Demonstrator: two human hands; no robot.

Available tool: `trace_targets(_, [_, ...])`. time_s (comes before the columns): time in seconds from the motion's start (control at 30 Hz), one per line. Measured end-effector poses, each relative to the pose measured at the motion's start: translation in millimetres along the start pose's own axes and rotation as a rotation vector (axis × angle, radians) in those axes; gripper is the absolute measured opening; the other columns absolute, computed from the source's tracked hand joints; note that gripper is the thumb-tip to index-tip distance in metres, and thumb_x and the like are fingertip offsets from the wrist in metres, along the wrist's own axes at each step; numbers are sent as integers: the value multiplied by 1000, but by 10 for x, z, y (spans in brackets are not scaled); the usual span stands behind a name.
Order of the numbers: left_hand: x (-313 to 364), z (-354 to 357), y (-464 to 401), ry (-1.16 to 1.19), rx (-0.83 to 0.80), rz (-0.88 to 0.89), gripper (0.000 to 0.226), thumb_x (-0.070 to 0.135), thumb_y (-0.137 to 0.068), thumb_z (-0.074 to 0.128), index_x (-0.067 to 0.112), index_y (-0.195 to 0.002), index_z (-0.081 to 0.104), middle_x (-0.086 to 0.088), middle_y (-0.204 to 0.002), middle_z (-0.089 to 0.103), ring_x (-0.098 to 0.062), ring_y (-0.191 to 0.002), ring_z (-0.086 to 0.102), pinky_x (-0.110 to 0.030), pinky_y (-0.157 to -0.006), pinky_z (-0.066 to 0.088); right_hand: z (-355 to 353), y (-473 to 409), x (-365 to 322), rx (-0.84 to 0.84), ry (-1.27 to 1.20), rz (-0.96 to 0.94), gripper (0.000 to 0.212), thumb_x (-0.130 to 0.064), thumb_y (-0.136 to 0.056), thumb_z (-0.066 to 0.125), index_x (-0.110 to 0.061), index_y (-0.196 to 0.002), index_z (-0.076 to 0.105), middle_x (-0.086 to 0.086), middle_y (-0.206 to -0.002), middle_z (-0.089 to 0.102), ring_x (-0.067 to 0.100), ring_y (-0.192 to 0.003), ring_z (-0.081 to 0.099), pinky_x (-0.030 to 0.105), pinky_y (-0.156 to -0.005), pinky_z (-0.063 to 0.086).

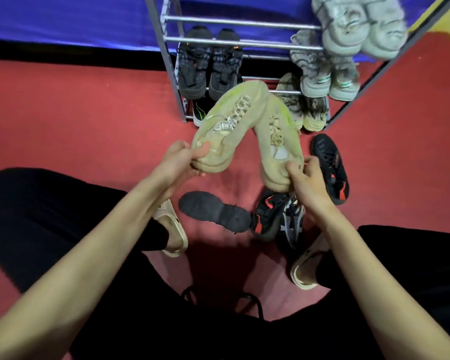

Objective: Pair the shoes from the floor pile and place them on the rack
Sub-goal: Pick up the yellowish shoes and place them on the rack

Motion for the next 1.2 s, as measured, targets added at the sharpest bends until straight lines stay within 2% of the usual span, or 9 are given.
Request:
trace_targets(0.13, [258, -14, 183, 102, -43, 35, 17, 12, -93, 57, 1, -101, 46, -16, -80, 55, -17, -56, 58, -22, -43, 48, -160, 149, -341, 23, -8, -134, 42, -31, -78, 52, -10, -112, 42, -3, -103, 46, -3, -85, 48, 10, -76, 42])
trace_targets(0.27, [620, -46, 285, 105, -70, 114, 16, 11, -95, 53, -6, -93, 54, -12, -78, 63, -12, -55, 62, -21, -47, 48, -309, 104, -668, 26, -66, -205, 27, -34, -78, 49, -22, -101, 42, -5, -101, 47, 7, -94, 51, 32, -88, 45])
trace_targets(0.37, [919, -99, 226, 95, -70, 169, 19, 11, -95, 52, -5, -87, 60, -9, -73, 68, -12, -55, 64, -21, -47, 49, -372, -50, -942, 75, -61, -280, 25, -21, -89, 51, -14, -111, 42, -6, -103, 48, -2, -90, 48, 7, -79, 41])
trace_targets(0.57, [1335, -85, -153, 118, -4, 199, 14, 10, -94, 53, 1, -89, 63, -1, -65, 73, -10, -56, 67, -21, -49, 51, -23, -685, -1402, 50, -6, -329, 24, -23, -88, 50, -11, -105, 40, 5, -109, 44, 10, -98, 46, -1, -69, 37])
trace_targets(0.63, [1449, -104, -334, 118, 21, 198, 13, 11, -95, 54, 3, -95, 63, 0, -67, 73, -9, -56, 66, -21, -50, 50, 144, -930, -1530, 23, 31, -340, 26, -23, -90, 50, -5, -107, 44, 6, -108, 45, 12, -98, 47, 7, -75, 40])
trace_targets(0.73, [1598, -170, -627, 156, 77, 190, 24, 12, -94, 55, -2, -112, 59, -8, -85, 70, -12, -58, 66, -23, -50, 49, 359, -1300, -1699, -6, 61, -342, 37, -29, -87, 50, 2, -108, 45, 11, -109, 49, 15, -99, 49, 33, -90, 44])
trace_targets(0.9, [1733, -191, -1105, 195, 167, 189, 42, 13, -93, 57, -9, -128, 50, -16, -107, 64, -21, -80, 64, -32, -67, 50, 761, -1829, -1942, -53, 109, -350, 21, -19, -94, 46, -5, -106, 37, 8, -108, 42, 14, -97, 46, 12, -70, 41])
trace_targets(1.07, [1761, -141, -1478, 236, 192, 182, 41, 14, -93, 58, -6, -128, 50, -16, -109, 65, -21, -80, 63, -26, -54, 49, 1099, -2232, -2023, -97, 37, -255, 35, -24, -89, 44, 3, -112, 43, 15, -118, 47, 17, -97, 50, 33, -83, 46])
trace_targets(1.2, [1789, -144, -1663, 288, 192, 189, 42, 16, -92, 60, -4, -128, 50, -18, -118, 65, -23, -88, 64, -26, -56, 50, 1246, -2359, -2080, -126, 26, -204, 47, -24, -88, 43, 10, -121, 40, 24, -127, 52, 22, -101, 57, 35, -84, 51])
Point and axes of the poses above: each hand's wrist, its own y-axis away from the middle knuckle, its own z-axis out of the palm, x = y × z, the point moved 5 cm from there along -y, towards the middle knuckle
